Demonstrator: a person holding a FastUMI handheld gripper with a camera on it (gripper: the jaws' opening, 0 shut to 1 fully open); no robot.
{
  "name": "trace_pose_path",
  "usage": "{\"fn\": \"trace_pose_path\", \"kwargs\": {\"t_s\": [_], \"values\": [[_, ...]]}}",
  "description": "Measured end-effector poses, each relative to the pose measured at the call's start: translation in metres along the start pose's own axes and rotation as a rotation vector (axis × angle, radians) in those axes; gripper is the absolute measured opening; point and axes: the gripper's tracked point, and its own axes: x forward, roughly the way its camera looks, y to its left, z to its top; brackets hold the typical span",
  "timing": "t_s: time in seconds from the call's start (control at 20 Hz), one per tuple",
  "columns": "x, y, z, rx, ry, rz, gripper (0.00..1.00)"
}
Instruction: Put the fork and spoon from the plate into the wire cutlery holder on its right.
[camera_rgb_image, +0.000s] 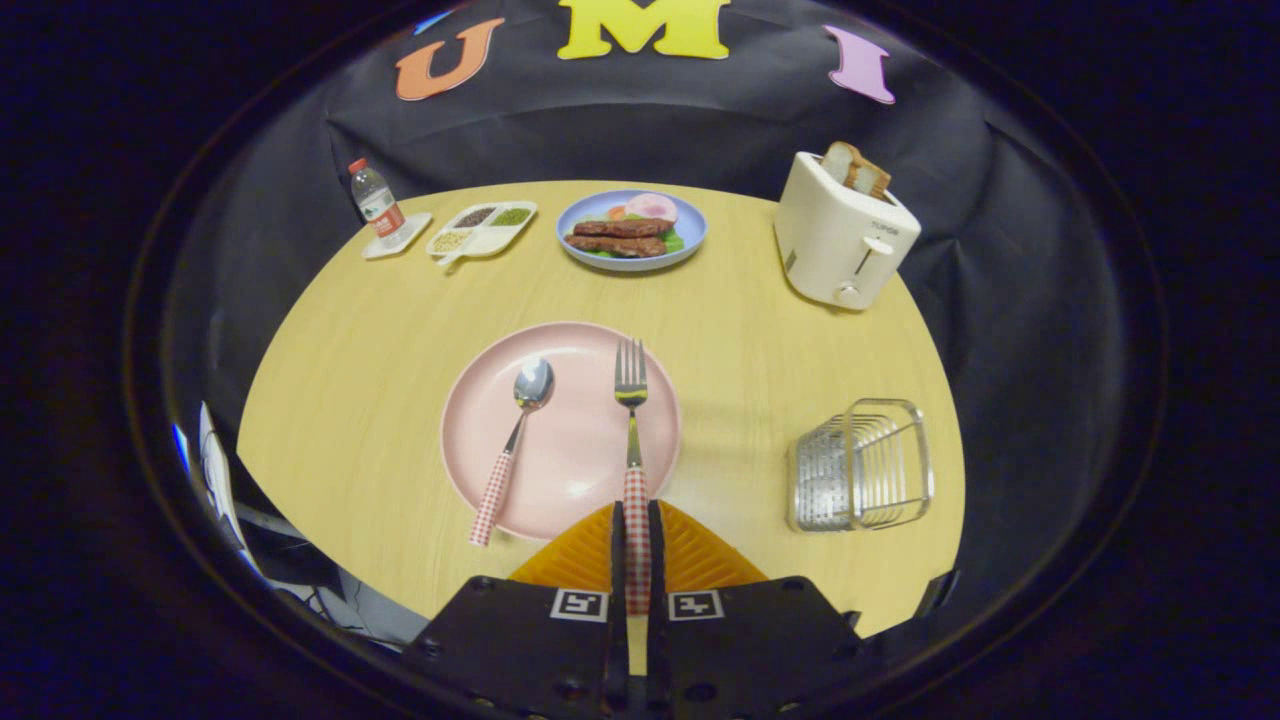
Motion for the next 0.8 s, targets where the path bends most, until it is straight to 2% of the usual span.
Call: {"fn": "trace_pose_path", "kwargs": {"t_s": [0.25, 0.35, 0.5, 0.7, 0.8], "values": [[-0.057, -0.101, -0.009, 0.04, 0.076, -0.083, 0.07], [-0.067, -0.128, -0.022, 0.073, 0.144, -0.085, 0.07], [-0.063, -0.147, -0.036, 0.094, 0.227, -0.07, 0.07], [-0.053, -0.142, -0.044, 0.126, 0.376, 0.019, 0.07], [-0.042, -0.149, -0.039, 0.11, 0.411, 0.014, 0.07]]}}
